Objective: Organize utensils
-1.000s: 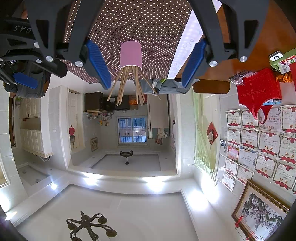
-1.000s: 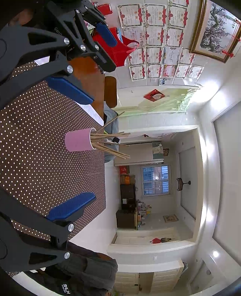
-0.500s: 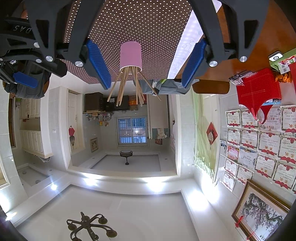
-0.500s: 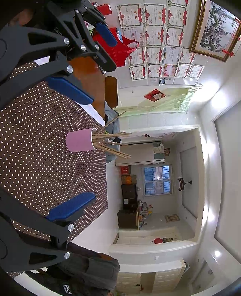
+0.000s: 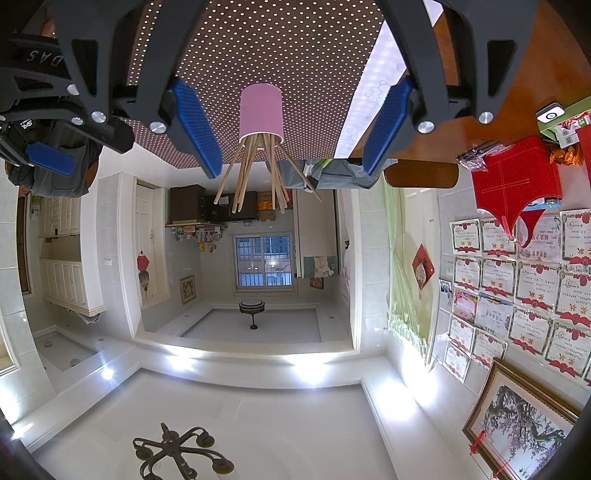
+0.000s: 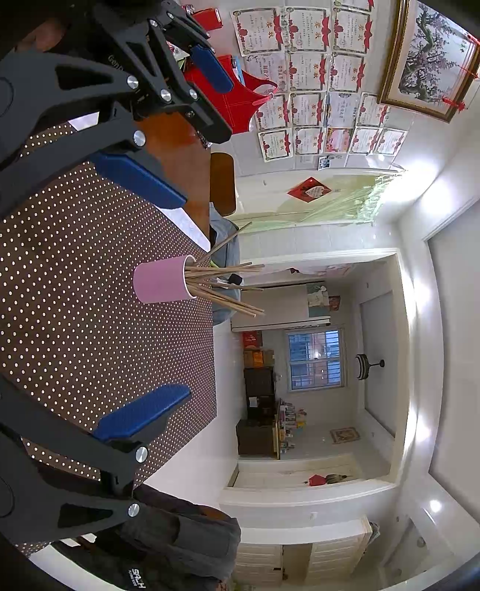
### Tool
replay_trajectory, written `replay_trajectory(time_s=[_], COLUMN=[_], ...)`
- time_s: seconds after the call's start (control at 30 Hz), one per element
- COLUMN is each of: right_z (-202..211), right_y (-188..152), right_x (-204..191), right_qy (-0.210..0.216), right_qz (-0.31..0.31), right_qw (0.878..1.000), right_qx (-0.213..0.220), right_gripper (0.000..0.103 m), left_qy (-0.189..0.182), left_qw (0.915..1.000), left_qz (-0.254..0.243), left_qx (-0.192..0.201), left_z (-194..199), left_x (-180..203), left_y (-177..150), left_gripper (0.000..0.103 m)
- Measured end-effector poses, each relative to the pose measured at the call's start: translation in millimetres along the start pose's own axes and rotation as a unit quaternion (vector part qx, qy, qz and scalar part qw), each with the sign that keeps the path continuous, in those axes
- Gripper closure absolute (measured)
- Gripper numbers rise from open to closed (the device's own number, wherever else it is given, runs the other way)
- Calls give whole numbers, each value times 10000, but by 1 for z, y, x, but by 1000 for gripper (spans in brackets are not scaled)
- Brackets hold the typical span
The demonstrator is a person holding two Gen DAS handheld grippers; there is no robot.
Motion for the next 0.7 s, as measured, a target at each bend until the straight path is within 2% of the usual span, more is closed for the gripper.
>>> replay_trajectory(time_s=[0.7], right_z=[0], right_y=[0], right_x=[1], right_qy=[-3], right_qz=[-26], right_qw=[10000], right_qx=[-23], right_gripper=[9], left_qy=[-19], left_qw=[10000], left_qz=[3], left_qx=[-39], left_z=[-3], left_x=[-2], left_y=[-3], left_gripper=[26])
Point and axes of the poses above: each gripper's, at about its wrist camera, not at the fingertips, and z roughly against the way its jaws point, x to its right, y to its top, the point moved 8 cm from there along -z, roughly the way its jaws point, and after that the axes turned 7 degrees about y, right-handed, at the moved point
